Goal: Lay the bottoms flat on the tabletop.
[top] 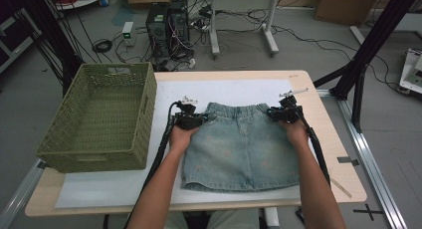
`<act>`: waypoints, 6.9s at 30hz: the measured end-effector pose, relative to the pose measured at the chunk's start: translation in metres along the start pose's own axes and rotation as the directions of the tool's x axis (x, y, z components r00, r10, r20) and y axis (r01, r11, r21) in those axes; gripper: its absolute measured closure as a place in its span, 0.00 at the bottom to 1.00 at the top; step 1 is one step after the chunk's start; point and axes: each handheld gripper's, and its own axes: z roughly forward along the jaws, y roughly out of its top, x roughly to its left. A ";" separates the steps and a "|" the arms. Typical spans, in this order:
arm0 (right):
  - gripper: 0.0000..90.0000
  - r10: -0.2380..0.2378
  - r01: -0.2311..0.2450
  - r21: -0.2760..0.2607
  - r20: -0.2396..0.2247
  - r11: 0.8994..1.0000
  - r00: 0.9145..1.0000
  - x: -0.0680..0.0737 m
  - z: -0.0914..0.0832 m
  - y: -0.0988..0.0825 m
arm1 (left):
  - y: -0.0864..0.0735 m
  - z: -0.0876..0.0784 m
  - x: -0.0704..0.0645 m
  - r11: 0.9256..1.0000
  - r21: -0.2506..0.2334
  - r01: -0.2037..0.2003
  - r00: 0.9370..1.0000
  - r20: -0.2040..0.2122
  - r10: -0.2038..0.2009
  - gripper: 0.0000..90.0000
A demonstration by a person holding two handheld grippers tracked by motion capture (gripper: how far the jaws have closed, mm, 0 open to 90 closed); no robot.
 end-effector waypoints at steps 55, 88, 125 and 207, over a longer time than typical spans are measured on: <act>0.94 0.011 -0.019 0.044 0.175 0.999 0.985 -0.005 -0.016 -0.026 | -0.037 -0.043 -0.002 0.999 0.004 0.034 0.999 -0.005 -0.034 0.77; 0.93 0.038 -0.036 -0.034 0.089 0.999 0.995 -0.013 -0.038 -0.054 | -0.038 -0.042 0.008 0.998 -0.012 0.059 0.998 -0.018 -0.060 0.92; 0.88 -0.098 0.096 0.017 0.111 0.995 0.989 0.016 -0.063 -0.092 | -0.079 -0.083 -0.028 0.995 0.077 0.059 0.997 0.048 -0.062 0.79; 0.61 0.062 -0.053 -0.100 0.086 0.994 0.994 0.027 -0.129 -0.147 | -0.096 -0.134 -0.030 1.000 -0.012 0.011 0.988 0.157 -0.009 0.63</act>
